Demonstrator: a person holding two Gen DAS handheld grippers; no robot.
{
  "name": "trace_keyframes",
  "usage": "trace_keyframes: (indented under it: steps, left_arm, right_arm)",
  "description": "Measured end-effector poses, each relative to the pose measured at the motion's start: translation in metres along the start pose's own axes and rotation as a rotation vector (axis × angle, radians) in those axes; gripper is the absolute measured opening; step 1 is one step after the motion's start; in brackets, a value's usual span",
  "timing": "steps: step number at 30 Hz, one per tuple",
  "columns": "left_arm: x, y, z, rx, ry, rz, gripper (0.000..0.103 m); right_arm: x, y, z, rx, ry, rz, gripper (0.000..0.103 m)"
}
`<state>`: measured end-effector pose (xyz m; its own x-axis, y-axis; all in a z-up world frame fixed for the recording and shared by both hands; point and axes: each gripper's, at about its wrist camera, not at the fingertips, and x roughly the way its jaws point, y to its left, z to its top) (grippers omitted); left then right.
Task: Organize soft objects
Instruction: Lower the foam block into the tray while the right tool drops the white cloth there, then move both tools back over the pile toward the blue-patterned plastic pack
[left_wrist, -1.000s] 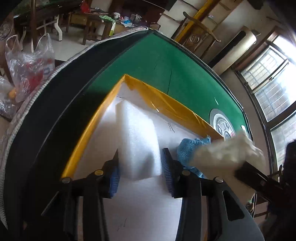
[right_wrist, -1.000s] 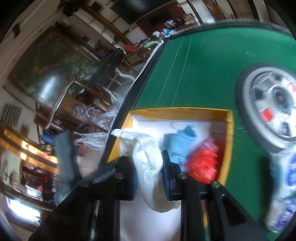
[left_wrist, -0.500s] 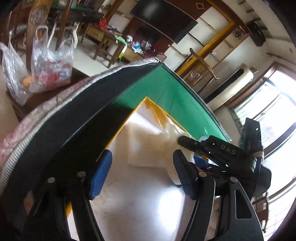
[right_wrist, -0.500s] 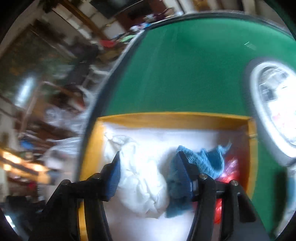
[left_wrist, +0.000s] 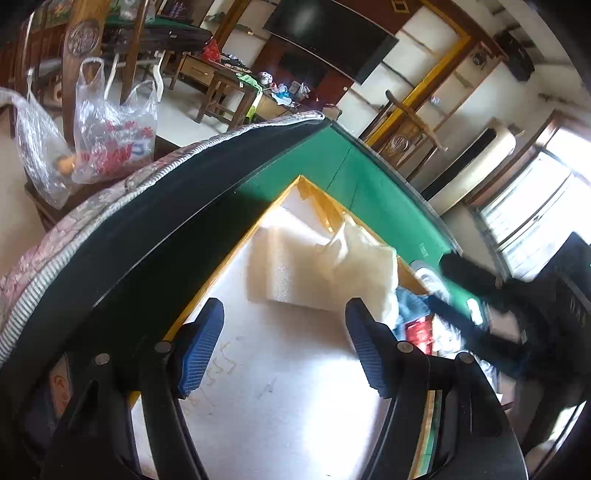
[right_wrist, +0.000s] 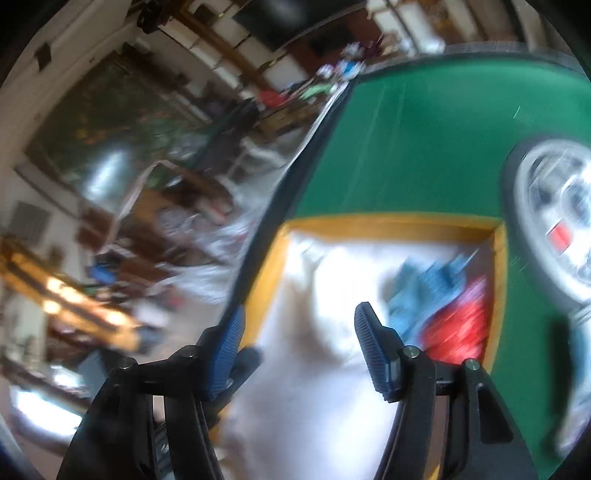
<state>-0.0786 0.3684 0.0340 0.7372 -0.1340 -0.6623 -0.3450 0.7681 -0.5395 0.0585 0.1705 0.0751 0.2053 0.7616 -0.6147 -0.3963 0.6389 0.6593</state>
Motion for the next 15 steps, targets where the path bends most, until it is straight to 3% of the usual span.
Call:
trace_keyframes:
  steps: [3,6,9,15]
  left_arm:
    - [-0.016,0.006,0.0,-0.046,-0.028,-0.039,0.068]
    - [-0.041,0.008,-0.003,-0.055,-0.054,-0.078,0.068]
    - [-0.063,0.006,-0.009,-0.053,-0.068,-0.106,0.069]
    - [-0.082,-0.009,-0.023,0.009,-0.083,-0.119,0.073]
  right_arm:
    - [0.024,-0.013,-0.004,0.075,0.064,0.043,0.058]
    - [0.039,-0.028,-0.001,0.106,0.077,-0.011,0.058]
    - [0.029,-0.041,0.004,0.107,0.031,-0.075,0.058]
    - [0.0,-0.032,-0.002,0.053,0.012,-0.04,0.058]
